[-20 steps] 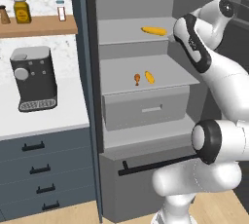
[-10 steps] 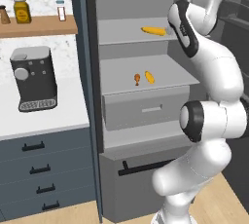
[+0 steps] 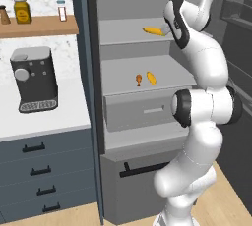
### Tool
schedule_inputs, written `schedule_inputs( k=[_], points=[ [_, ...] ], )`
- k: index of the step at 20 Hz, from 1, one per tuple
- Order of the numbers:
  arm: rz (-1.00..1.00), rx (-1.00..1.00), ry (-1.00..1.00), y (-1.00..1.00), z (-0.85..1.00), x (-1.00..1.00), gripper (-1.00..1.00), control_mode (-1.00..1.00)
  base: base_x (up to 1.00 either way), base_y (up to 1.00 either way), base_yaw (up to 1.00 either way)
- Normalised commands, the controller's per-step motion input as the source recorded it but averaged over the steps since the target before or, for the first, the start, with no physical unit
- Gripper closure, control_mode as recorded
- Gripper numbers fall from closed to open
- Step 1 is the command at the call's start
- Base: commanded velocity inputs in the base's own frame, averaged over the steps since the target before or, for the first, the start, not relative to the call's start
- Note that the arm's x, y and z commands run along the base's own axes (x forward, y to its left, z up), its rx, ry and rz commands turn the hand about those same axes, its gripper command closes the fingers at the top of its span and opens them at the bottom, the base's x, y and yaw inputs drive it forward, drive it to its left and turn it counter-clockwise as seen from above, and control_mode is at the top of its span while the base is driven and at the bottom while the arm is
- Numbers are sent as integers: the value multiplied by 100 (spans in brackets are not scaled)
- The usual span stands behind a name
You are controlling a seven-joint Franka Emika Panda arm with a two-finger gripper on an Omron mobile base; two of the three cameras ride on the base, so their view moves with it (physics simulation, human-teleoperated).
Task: Place one corn and one chicken drumstick in each tupperware on the nearby counter, to pack two identical lunches.
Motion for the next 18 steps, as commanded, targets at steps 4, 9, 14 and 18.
schedule_inputs(
  k=[4,9,14,18],
  points=[
    [0,0,11,0,-12,53,-100,-100,0,0,0],
    [0,0,7,0,-9,43,-100,-100,0,0,0],
    [0,0,5,0,-9,38,-100,-100,0,0,0],
    [0,0,3,0,-13,34,-100,-100,0,0,0]
  ],
)
